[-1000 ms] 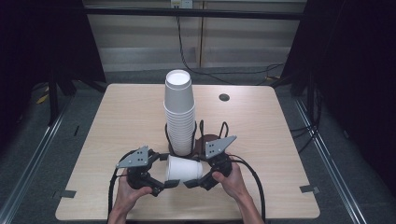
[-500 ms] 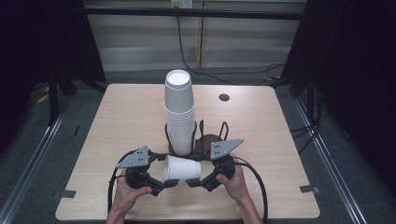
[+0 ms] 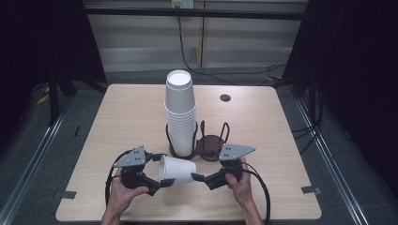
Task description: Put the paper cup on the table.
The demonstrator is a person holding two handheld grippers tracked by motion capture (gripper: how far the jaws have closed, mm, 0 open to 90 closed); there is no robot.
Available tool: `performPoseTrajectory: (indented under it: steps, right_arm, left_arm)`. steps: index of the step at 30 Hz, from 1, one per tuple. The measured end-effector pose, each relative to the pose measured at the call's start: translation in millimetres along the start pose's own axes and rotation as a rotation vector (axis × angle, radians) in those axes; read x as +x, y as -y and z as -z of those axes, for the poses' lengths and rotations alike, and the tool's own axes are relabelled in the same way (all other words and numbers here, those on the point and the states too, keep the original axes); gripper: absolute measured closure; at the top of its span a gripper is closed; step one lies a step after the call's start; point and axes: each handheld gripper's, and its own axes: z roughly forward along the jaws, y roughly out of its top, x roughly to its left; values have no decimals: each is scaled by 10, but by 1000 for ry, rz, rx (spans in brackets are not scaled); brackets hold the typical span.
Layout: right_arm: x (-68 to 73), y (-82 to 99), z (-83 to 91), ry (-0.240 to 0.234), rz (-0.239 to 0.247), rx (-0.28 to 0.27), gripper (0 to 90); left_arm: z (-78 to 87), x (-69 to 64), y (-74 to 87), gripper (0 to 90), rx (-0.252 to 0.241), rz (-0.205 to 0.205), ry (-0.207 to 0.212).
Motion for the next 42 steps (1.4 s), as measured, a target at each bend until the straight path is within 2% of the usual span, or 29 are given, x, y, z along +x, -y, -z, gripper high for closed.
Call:
performPoseTrajectory:
  steps: [4, 10, 16, 18, 20, 22, 25, 27, 28, 29, 32, 36, 39, 42]
  right_arm:
    - [-6, 61, 25, 60, 0, -26, 128]
    - [-10, 182, 62, 147, -25, -85, 131]
    - [-6, 320, 56, 233, -53, -104, 132]
    - [-5, 355, 37, 267, -40, -109, 132]
    - [3, 372, 26, 280, -37, -117, 132]
    - [8, 389, 16, 298, -29, -136, 132]
    - [20, 443, -5, 317, -34, -175, 133]
    - [26, 508, -19, 370, -19, -222, 133]
    - [28, 540, -21, 383, -26, -231, 133]
    - [28, 558, -19, 380, -35, -234, 133]
    - [40, 565, -10, 388, -25, -254, 132]
    - [63, 577, -11, 403, -12, -270, 131]
    - [72, 604, 22, 415, -14, -318, 127]
    - [113, 621, 27, 435, 18, -338, 128]
  left_arm:
    - [43, 11, -13, 101, 28, -3, -12]
    - [105, 24, -38, 100, 50, -6, -26]
    - [165, 66, -32, 100, 69, 9, -46]
    - [181, 82, -32, 100, 82, 12, -57]
    - [194, 90, -40, 100, 115, 12, -72]
    - [210, 101, -52, 100, 142, 5, -85]
    - [254, 119, -65, 98, 149, -1, -100]
    - [298, 136, -68, 98, 153, 3, -108]
    - [322, 147, -69, 98, 158, 5, -118]
    - [345, 164, -74, 98, 171, 3, -124]
    - [365, 218, -100, 99, 212, 17, -160]
    - [349, 269, -110, 99, 262, 26, -187]
    - [373, 310, -147, 99, 289, 25, -198]
    - [388, 348, -224, 98, 319, 25, -222]
